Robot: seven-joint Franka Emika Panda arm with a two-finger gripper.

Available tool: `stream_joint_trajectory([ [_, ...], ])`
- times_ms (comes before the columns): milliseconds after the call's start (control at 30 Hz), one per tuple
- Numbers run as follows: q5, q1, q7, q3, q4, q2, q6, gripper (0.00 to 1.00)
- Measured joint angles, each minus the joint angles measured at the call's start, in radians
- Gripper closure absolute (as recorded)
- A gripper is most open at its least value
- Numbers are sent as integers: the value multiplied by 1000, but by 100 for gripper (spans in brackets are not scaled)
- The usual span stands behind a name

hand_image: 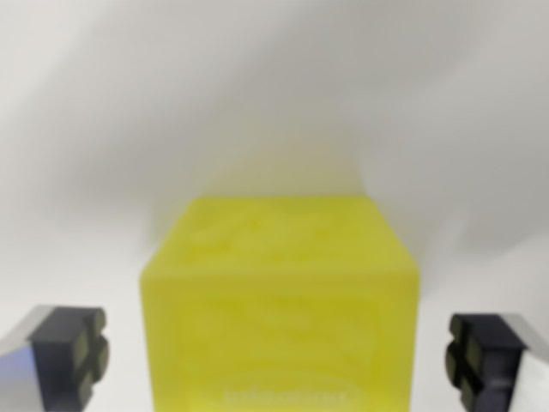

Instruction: Pick yellow cube

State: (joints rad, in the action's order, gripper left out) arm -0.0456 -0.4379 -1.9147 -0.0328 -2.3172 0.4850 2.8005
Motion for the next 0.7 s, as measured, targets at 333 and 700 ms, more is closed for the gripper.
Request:
stream_joint_trajectory([
  [333,-6,-2,1,0,10,38,27,0],
  [700,-5,-2,-2,-1,4,15,12,100],
])
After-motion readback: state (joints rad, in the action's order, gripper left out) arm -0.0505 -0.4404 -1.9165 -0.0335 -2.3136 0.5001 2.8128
